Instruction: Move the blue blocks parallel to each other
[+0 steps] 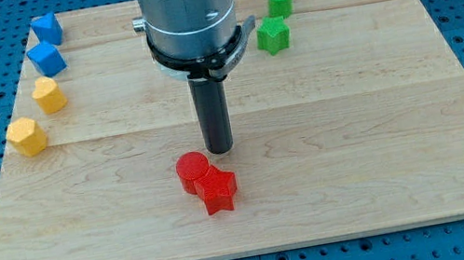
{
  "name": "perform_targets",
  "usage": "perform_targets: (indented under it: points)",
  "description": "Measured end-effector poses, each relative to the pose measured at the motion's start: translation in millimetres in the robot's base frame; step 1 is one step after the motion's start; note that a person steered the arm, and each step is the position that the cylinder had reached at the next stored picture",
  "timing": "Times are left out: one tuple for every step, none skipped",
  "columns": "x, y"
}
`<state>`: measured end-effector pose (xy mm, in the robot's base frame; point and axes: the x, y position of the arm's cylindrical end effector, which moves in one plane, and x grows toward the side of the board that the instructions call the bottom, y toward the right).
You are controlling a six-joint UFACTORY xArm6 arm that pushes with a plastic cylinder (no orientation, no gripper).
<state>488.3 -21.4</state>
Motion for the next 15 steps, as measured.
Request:
perform_targets:
  points:
    - [0, 0]
    - [-26, -6]
    - [-62, -41]
    - [-82, -73]
    - [-110, -95]
    - [-153, -138]
    - [-195, -181]
    - [-184, -221]
    - [-178, -217]
    - [-156, -250]
    - [-140, -283]
    - [-161, -282]
    - [-205, -248]
    - [-213, -230]
    - [-214, -282]
